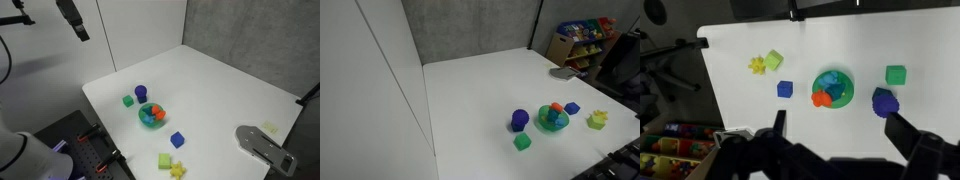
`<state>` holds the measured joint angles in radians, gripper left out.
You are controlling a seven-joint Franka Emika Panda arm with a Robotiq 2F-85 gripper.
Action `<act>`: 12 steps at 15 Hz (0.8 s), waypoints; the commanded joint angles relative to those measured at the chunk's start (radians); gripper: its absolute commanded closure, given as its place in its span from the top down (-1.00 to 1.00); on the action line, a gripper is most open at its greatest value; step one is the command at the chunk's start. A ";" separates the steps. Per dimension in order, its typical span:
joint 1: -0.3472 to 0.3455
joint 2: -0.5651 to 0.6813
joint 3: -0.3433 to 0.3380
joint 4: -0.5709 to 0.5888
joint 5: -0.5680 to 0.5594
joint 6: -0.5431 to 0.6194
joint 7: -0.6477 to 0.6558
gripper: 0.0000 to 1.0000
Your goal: Pick up the yellow toy from the table and put it in the green bowl
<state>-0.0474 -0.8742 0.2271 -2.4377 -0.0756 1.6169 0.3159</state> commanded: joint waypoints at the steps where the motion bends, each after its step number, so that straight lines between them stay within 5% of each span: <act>1: 0.016 0.004 -0.010 0.004 -0.008 -0.003 0.010 1.00; 12: 0.009 0.120 -0.018 0.042 0.007 0.086 0.017 1.00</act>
<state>-0.0442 -0.8285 0.2245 -2.4360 -0.0756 1.6699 0.3160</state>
